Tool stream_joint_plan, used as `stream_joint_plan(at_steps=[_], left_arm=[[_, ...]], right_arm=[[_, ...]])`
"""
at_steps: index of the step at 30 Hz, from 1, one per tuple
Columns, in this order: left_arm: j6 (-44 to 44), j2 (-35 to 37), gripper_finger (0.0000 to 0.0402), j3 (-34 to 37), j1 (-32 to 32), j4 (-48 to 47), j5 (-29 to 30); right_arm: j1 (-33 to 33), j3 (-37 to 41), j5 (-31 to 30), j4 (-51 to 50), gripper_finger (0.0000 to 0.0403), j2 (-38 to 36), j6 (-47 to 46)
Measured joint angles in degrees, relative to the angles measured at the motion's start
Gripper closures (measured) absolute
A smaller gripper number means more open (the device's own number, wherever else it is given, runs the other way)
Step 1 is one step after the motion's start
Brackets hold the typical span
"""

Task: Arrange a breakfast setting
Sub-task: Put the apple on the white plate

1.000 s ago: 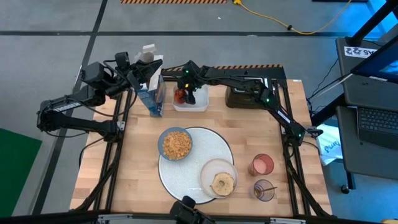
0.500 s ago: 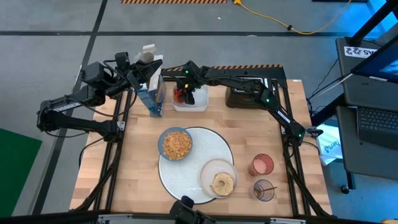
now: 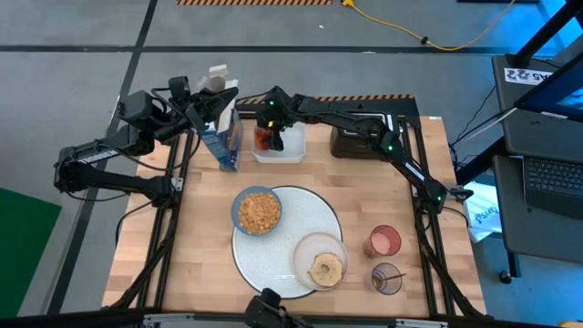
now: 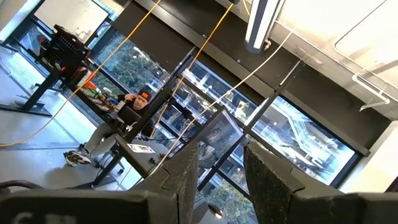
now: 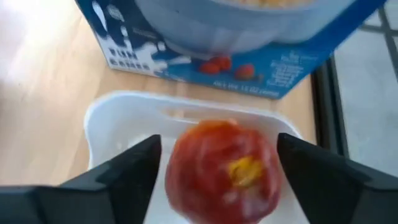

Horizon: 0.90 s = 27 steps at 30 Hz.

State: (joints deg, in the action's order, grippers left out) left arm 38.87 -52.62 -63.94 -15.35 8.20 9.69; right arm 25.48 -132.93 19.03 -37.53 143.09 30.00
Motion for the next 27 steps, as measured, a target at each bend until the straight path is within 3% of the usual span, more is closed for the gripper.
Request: stream_joint_plan(at_steps=[7, 17, 27], left_arm=[[-0.22, -0.01, 0.0282, 0.00, 0.00, 0.00, 0.00], [-0.22, 0.00, 0.0282, 0.00, 0.00, 0.01, -0.01], [0.07, -0.22, 0.0282, -0.09, 0.55, 0.03, -0.39]], right_arm=[[0.09, -0.16, 0.56, -0.53, 0.0028, -0.09, -1.51], [0.52, -0.26, 4.20, -2.28, 0.0032, 1.25, -2.84], [1.21, -0.41, 4.02, -2.75, 0.0033, 3.42, -0.67]])
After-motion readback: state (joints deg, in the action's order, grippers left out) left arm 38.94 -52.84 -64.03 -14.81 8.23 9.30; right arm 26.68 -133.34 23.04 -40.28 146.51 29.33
